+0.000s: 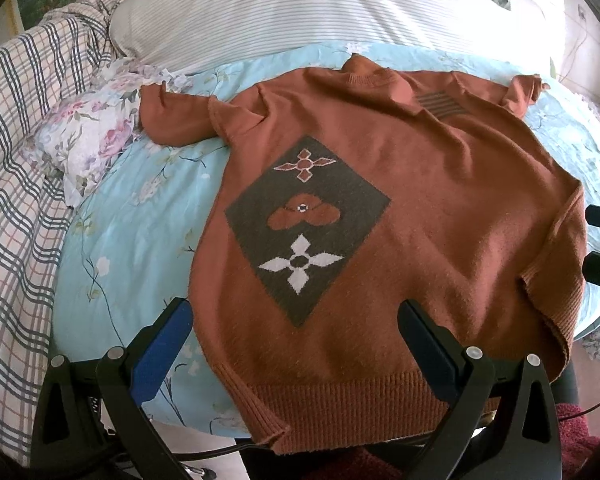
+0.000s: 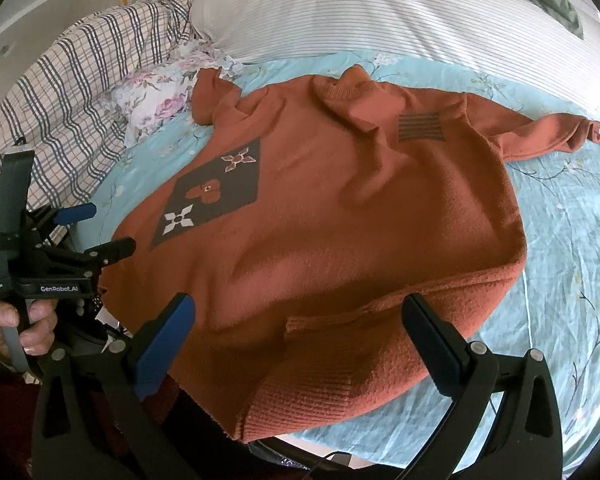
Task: Fold small clothes
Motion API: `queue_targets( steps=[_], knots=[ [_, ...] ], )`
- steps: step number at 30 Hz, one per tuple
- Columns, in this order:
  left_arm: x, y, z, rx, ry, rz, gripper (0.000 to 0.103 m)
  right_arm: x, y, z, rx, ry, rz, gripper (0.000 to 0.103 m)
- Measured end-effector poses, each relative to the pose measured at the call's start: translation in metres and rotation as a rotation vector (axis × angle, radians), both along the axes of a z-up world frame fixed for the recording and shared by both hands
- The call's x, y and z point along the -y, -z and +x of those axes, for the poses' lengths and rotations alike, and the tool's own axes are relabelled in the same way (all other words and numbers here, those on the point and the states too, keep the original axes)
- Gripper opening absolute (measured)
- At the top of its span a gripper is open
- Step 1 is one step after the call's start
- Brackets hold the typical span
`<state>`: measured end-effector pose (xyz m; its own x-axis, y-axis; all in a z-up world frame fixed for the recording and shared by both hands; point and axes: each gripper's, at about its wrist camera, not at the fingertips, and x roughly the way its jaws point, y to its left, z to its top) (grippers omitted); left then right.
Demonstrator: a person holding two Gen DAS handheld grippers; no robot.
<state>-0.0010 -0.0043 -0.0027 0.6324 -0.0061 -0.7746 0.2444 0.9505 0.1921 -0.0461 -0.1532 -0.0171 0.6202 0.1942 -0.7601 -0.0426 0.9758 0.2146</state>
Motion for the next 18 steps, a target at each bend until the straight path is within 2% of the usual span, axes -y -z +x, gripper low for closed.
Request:
queue_targets(
  steps=[18],
  knots=[
    [0.0022,-0.0013,0.0077,-0.026,0.009,0.017,0.102,-0.0014,0.0002,0.0019,0.004,0.007,-0.010,0.103]
  ],
)
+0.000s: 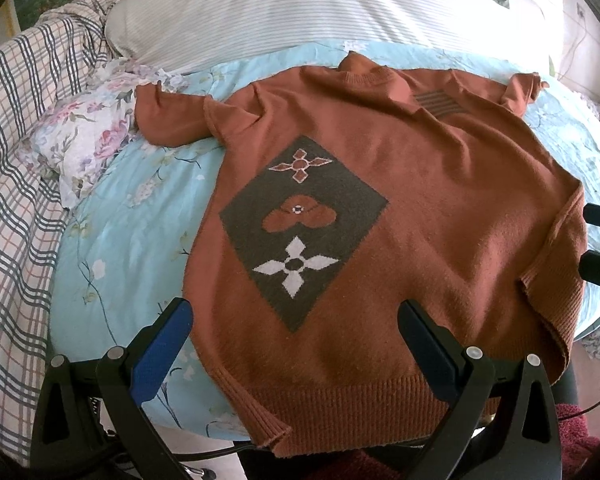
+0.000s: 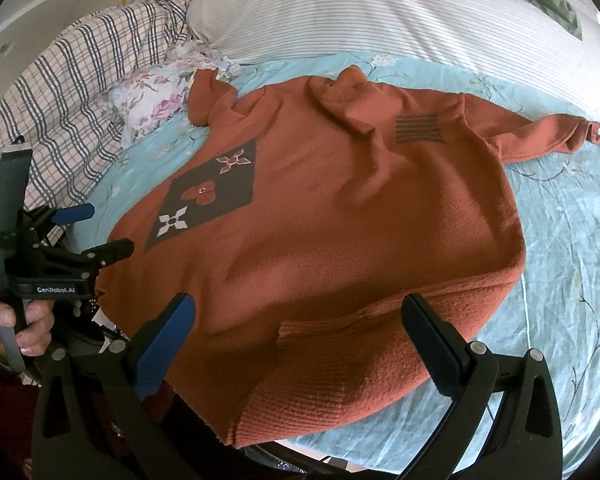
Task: Fold small clothes
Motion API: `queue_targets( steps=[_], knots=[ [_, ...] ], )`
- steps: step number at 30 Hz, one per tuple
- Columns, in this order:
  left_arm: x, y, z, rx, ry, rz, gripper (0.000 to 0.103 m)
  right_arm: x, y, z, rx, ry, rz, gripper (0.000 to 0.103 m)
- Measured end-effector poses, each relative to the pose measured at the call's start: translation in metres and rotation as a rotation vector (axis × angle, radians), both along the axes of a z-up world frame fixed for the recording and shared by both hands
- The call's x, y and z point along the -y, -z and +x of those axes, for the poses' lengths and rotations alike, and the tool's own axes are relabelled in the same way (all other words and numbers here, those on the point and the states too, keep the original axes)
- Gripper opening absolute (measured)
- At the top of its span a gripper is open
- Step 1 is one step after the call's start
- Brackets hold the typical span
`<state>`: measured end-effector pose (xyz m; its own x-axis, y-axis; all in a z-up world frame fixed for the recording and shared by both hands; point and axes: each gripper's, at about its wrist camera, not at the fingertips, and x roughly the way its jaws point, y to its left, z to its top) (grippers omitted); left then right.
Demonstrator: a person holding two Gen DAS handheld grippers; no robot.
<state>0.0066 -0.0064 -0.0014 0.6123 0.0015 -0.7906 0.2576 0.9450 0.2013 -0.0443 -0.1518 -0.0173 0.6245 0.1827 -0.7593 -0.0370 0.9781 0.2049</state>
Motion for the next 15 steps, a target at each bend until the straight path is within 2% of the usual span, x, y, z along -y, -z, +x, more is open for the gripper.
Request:
queue_targets(
  steps=[7,15],
  knots=[
    [0.001,0.002,0.003,-0.024,0.000,-0.003,0.102,0.004,0.004,0.002,0.013,0.016,-0.005,0.103],
    [0.002,0.005,0.005,-0.039,0.001,-0.016,0.102,0.007,0.013,0.007,-0.023,0.044,-0.003,0.103]
  ],
)
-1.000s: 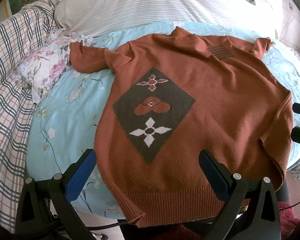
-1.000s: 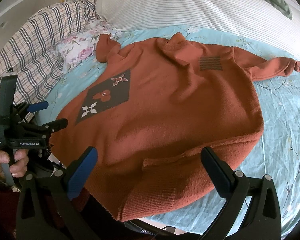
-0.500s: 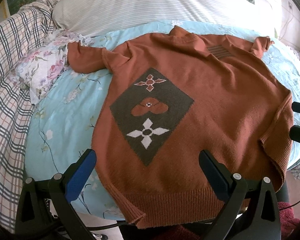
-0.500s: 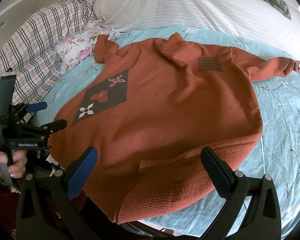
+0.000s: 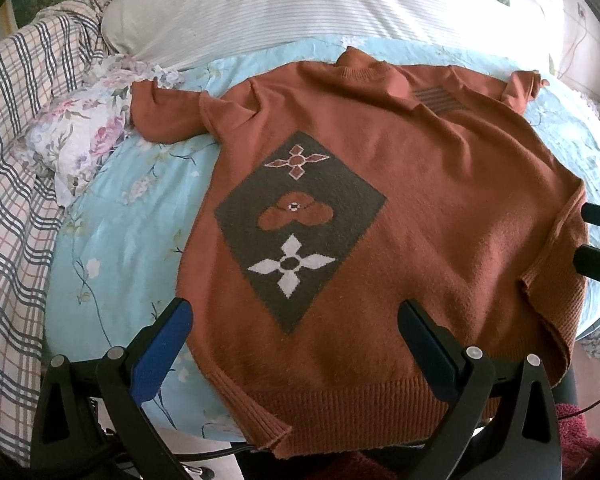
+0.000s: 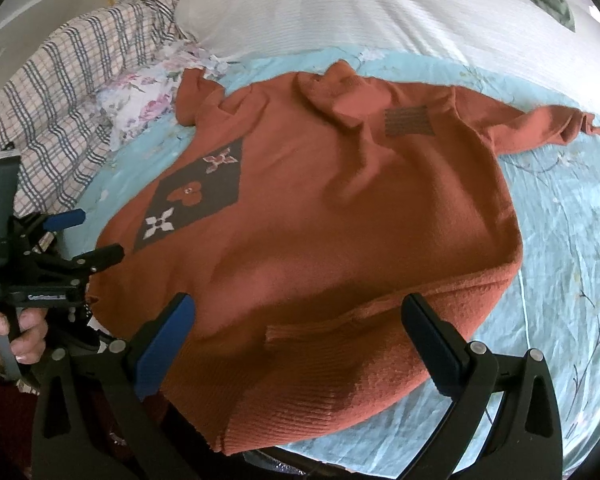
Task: Fold small clothes
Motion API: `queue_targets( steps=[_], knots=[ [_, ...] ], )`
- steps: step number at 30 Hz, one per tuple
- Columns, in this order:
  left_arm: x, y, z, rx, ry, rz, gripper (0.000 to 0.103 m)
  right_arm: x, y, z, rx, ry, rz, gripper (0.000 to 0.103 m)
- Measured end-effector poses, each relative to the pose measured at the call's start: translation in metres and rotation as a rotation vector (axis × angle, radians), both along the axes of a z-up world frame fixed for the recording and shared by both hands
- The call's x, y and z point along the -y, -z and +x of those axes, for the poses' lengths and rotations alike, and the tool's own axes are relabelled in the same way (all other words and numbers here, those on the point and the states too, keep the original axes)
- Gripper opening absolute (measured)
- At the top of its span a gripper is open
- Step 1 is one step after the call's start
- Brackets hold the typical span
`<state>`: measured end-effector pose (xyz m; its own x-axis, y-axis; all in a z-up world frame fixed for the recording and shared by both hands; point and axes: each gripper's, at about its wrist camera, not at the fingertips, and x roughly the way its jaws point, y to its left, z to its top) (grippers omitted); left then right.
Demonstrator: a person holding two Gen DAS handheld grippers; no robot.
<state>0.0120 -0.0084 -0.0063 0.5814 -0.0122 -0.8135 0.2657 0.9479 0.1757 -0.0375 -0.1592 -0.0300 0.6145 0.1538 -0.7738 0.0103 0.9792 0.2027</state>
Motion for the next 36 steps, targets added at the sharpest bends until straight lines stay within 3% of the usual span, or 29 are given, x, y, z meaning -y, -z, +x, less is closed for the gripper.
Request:
queue_targets(
  steps=[9,15,18,23,30,36],
  knots=[
    [0.002,0.004,0.006,-0.005,0.008,-0.005,0.102,0.000,0.006,0.008,-0.004,-0.032,0.046,0.103],
    [0.002,0.002,0.033,0.026,0.025,0.006,0.102,0.011,0.003,0.029,0.013,-0.052,0.043,0.102],
    [0.003,0.001,0.053,0.045,0.042,0.025,0.102,0.023,-0.004,0.047,0.041,-0.074,0.041,0.093],
    [0.007,-0.004,0.106,0.088,0.074,0.037,0.102,0.055,-0.013,0.090,0.049,-0.077,0.044,0.067],
    [0.010,-0.018,0.219,0.128,0.101,0.035,0.102,0.109,-0.026,0.165,0.058,-0.062,0.035,0.067],
    [0.016,-0.009,0.334,0.084,0.134,0.040,0.102,0.163,-0.018,0.248,0.009,-0.025,-0.048,0.067]
  ],
)
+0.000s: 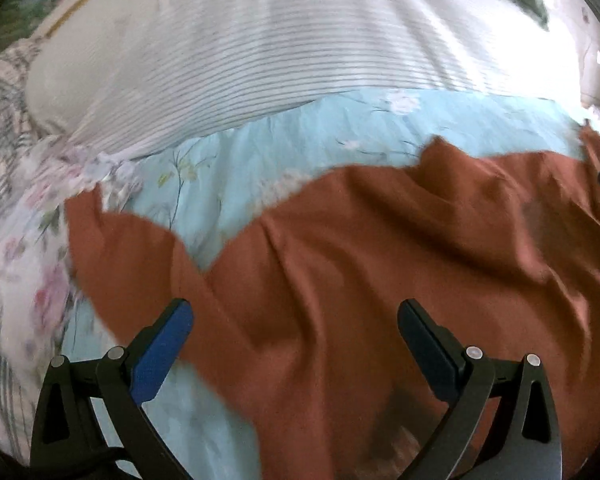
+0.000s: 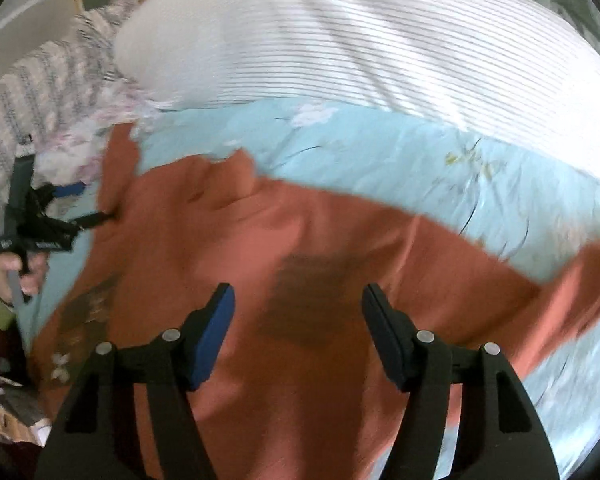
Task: Fold small clothes
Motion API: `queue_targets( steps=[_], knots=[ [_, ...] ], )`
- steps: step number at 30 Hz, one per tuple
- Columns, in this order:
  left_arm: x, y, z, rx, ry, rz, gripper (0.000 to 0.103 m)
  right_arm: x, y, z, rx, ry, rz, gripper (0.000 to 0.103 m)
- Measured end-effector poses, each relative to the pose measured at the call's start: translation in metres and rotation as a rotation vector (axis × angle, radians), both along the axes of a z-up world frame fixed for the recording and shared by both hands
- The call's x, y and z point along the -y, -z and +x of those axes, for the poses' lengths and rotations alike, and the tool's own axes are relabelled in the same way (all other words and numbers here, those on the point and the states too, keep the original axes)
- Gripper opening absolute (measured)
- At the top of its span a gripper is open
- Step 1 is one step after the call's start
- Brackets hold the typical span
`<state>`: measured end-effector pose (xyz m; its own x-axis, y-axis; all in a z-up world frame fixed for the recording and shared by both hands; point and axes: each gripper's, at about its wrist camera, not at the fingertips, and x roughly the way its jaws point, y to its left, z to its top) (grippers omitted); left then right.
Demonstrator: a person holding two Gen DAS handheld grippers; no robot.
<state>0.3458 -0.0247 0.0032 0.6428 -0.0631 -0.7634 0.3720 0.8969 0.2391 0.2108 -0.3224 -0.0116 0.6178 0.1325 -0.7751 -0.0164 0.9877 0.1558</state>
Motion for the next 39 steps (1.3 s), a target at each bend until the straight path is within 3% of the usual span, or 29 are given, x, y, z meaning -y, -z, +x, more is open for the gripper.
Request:
queue_targets(
  steps=[5,8,10,12,13,14,17,24,27,30,33,36,37,38,39],
  knots=[
    [0.004,0.034,0.081,-0.105,0.027,0.038,0.102,0.039,0.023,0.060,-0.065,0.006,-0.064,0.067],
    [0.006,0.052,0.113,-0.167,0.054,0.027,0.099,0.056,0.044,0.088,-0.119,0.002,-0.101,0.067],
    [0.009,0.063,0.125,-0.226,0.088,-0.010,0.094,0.063,0.057,0.099,-0.162,-0.020,-0.074,0.067],
    [0.008,0.072,0.130,-0.266,0.116,-0.062,0.080,0.061,0.062,0.100,-0.168,-0.061,-0.075,0.062],
    [0.007,0.073,0.128,-0.251,0.128,-0.071,0.076,0.058,0.061,0.098,-0.169,-0.067,-0.086,0.040],
    [0.008,0.072,0.123,-0.232,0.152,-0.075,0.063,0.057,0.060,0.095,-0.169,-0.059,-0.110,0.014],
    [0.008,0.069,0.110,-0.168,0.165,-0.057,0.008,0.060,0.054,0.081,-0.148,-0.020,-0.102,0.009],
    [0.003,0.018,0.082,0.031,0.034,-0.069,0.007,0.081,-0.005,0.043,0.060,0.157,-0.160,0.008],
    [0.015,0.036,0.098,0.050,-0.041,0.038,0.007,0.097,0.019,0.052,0.007,0.215,-0.142,0.008],
    [0.008,0.066,0.115,-0.020,-0.106,0.044,0.007,0.098,0.051,0.057,-0.059,0.242,-0.154,0.008],
    [0.010,0.073,0.113,0.010,-0.128,0.087,0.009,0.102,0.056,0.057,-0.054,0.292,-0.120,0.009],
    [0.020,0.068,0.117,0.003,-0.147,0.130,0.016,0.102,0.049,0.056,-0.047,0.301,-0.075,0.023],
    [0.020,0.063,0.115,0.001,-0.149,0.118,0.019,0.102,0.043,0.052,-0.041,0.303,-0.058,0.032],
    [0.017,0.054,0.112,0.003,-0.156,0.097,0.032,0.103,0.036,0.044,-0.024,0.309,-0.041,0.045],
    [0.011,0.045,0.108,0.010,-0.169,0.087,0.048,0.107,0.027,0.035,0.004,0.323,-0.019,0.052]
  ],
)
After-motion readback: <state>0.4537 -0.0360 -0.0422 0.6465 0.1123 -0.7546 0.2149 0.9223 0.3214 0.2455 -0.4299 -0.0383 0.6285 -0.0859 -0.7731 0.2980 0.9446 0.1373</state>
